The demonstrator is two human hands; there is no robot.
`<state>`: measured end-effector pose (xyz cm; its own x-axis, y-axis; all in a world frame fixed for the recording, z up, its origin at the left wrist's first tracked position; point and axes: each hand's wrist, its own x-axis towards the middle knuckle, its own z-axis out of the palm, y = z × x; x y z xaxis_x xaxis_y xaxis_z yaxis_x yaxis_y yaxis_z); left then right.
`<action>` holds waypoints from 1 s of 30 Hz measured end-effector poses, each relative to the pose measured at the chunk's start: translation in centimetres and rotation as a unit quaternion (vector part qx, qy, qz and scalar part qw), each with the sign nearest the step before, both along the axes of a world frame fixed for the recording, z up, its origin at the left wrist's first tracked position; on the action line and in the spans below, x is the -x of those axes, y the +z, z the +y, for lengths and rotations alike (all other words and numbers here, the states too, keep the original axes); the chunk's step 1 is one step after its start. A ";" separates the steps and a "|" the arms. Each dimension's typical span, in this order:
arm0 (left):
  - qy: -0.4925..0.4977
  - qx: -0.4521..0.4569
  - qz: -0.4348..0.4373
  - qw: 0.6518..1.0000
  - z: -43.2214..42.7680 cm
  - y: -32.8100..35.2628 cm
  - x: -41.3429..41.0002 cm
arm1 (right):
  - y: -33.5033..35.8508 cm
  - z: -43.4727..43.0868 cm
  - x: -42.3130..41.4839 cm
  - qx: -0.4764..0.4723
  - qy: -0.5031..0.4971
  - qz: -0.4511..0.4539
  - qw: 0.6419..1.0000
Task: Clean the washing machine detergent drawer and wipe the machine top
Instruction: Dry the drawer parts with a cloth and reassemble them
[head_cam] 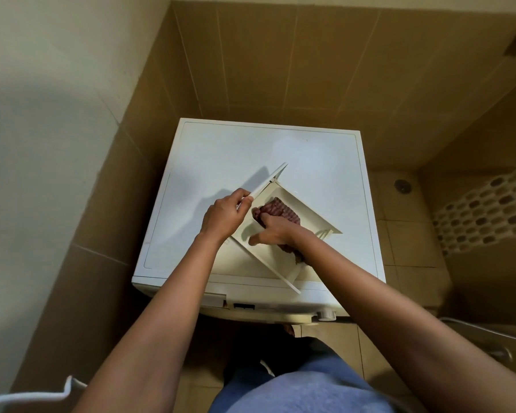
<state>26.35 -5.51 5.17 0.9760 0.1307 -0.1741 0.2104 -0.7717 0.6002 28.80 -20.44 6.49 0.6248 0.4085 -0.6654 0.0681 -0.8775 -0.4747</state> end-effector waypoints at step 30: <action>0.023 0.067 0.023 0.997 0.0 -0.1 0.1 | -1.4 1.8 0.9 -0.026 -0.034 -0.177 0.983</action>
